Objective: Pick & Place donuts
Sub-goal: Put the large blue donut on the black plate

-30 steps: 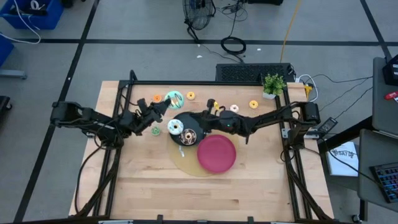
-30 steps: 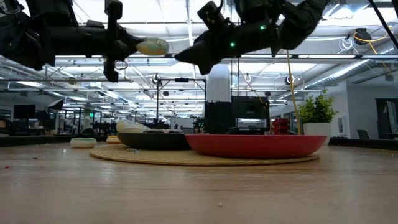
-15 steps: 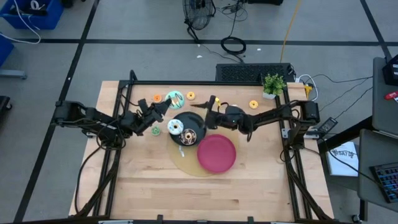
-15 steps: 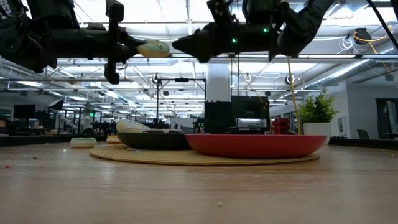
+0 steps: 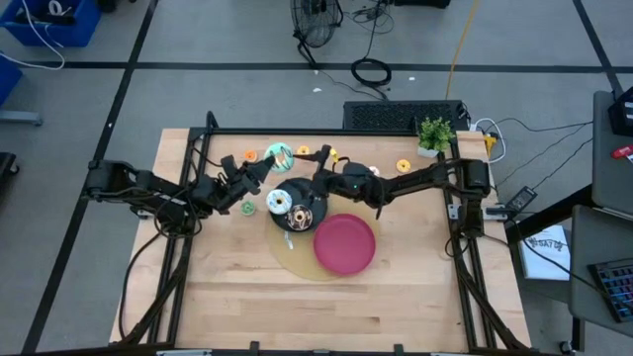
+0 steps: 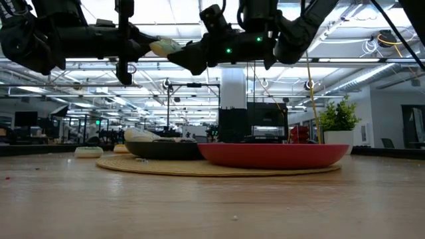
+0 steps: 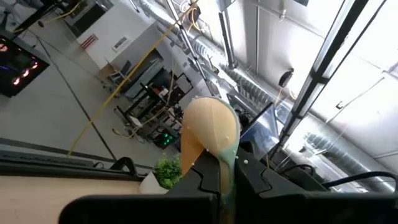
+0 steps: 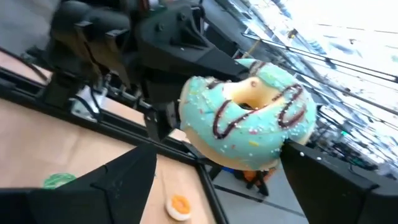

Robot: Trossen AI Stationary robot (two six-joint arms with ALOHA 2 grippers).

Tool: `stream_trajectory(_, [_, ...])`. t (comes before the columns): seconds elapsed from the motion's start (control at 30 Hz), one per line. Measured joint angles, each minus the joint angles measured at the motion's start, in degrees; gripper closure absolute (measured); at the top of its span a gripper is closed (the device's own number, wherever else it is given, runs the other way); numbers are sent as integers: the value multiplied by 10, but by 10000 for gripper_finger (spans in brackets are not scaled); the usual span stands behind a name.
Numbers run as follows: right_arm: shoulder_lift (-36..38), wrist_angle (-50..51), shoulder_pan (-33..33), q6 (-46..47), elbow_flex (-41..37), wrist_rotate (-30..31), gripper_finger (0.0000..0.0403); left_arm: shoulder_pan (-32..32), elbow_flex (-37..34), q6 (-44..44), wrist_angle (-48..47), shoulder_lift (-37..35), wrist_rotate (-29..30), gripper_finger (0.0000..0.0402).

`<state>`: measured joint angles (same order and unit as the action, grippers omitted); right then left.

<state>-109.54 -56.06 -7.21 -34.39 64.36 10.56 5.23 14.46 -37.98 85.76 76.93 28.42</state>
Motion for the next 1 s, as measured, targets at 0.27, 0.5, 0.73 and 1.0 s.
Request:
stream_trajectory(0.27, [1, -20, 0, -11, 0, 43, 77, 0, 0, 4, -1, 0, 0, 382])
stream_trajectory(0.5, [1, -42, 0, 21, 0, 17, 77, 0, 0, 14, -2, 0, -2, 389])
stream_trajectory(0.73, [1, -54, -2, 65, 0, -5, 77, 0, 0, 14, -2, 0, -2, 382])
stream_trajectory(1.0, [1, -54, -11, 78, 0, -19, 83, 0, 0, 2, -2, 0, -14, 383])
